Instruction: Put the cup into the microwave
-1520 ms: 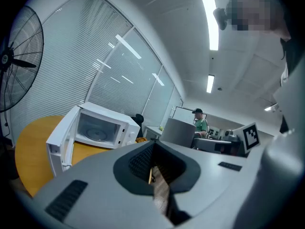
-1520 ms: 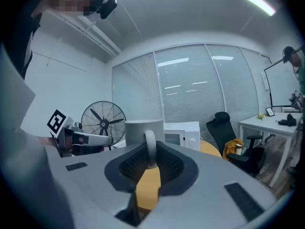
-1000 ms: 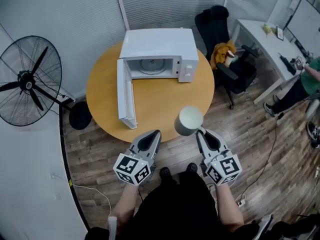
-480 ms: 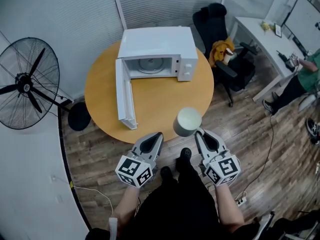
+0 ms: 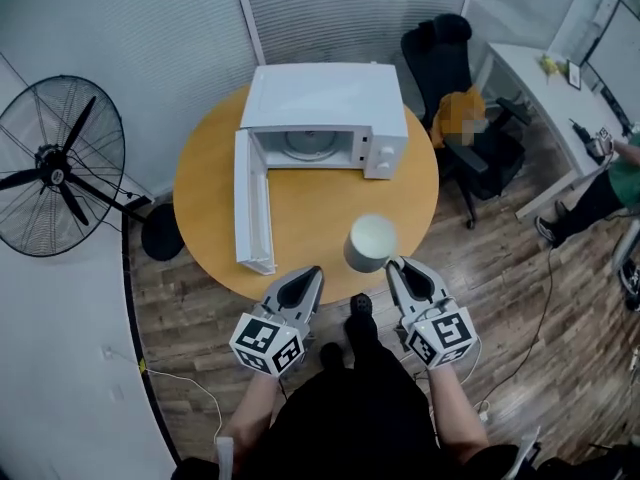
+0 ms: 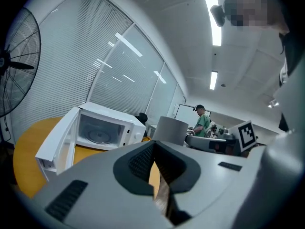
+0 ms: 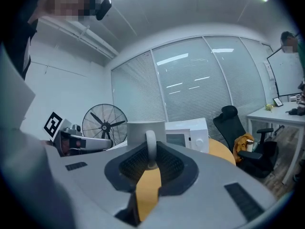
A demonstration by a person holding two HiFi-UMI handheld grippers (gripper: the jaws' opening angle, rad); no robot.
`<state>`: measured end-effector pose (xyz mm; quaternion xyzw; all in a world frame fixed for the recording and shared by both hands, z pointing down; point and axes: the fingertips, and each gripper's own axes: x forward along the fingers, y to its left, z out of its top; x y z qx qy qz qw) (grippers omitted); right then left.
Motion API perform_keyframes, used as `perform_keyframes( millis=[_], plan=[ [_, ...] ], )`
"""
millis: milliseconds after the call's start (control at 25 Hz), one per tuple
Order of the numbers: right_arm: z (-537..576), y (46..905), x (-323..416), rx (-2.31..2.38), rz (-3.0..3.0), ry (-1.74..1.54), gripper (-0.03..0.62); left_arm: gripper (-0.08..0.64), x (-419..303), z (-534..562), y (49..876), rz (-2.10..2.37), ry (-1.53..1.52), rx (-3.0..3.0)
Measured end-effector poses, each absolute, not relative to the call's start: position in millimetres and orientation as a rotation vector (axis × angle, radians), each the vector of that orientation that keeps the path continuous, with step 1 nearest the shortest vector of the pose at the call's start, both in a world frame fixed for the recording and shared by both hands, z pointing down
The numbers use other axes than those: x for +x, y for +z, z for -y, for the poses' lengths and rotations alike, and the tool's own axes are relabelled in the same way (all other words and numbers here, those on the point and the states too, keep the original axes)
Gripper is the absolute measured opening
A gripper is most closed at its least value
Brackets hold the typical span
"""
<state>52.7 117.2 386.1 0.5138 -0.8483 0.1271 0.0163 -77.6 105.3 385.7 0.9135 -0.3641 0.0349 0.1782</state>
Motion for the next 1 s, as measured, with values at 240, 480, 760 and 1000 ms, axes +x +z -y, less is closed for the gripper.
perform_keyframes(
  millis=[240,480,760,1000],
  plan=[
    [-63.0,384.3,55.3,1.511,2.686,0.380,0.055,-0.005,-69.1,-61.5,384.2,1.097,0.108,2.557],
    [-12.5,391.1,62.4,1.428,2.719,0.382,0.057,-0.005,-59.0,-20.5,383.8,1.166,0.118,2.525],
    [30.8,399.0,69.1,1.332,2.755,0.387,0.057,-0.005,-48.4,13.9,385.5,1.242,0.120,2.484],
    [52.0,407.3,74.2,1.275,2.768,0.390,0.057,-0.005,-41.3,32.1,387.0,1.295,0.103,2.453]
  ],
)
